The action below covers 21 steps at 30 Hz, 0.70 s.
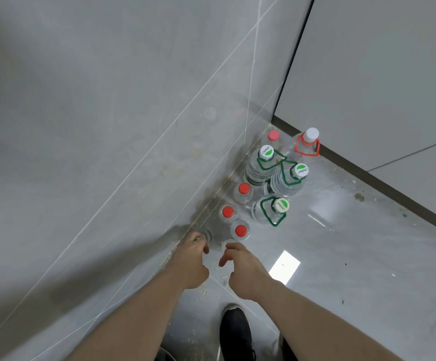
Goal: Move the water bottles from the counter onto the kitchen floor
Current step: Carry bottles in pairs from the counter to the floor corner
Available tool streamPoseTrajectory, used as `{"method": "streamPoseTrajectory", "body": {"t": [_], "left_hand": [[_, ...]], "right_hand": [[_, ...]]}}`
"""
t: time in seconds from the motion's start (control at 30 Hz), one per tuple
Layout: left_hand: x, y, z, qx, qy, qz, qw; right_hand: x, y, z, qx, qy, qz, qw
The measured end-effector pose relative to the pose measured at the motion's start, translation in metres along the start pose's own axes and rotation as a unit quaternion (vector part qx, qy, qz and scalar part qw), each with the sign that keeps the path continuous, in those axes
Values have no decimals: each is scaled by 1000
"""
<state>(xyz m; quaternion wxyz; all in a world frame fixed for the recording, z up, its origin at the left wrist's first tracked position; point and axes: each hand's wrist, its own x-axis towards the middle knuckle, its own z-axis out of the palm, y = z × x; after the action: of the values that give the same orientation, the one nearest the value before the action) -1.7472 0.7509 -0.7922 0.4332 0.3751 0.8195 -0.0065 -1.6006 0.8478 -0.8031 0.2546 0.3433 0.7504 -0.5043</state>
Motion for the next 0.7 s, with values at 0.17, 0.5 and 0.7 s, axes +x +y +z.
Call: {"method": "streamPoseTrajectory", "body": {"t": [0.17, 0.5, 0.7], "left_hand": [[-36, 14, -18, -27, 0, -37, 999], [-190, 116, -96, -56, 27, -24, 998], [-326, 219, -156, -47, 57, 32, 997]], "right_hand": [[-50, -13, -13, 8, 1, 40, 999], [-233, -56, -99, 49, 56, 80, 994], [-387, -103, -167, 110, 114, 83, 984]]}}
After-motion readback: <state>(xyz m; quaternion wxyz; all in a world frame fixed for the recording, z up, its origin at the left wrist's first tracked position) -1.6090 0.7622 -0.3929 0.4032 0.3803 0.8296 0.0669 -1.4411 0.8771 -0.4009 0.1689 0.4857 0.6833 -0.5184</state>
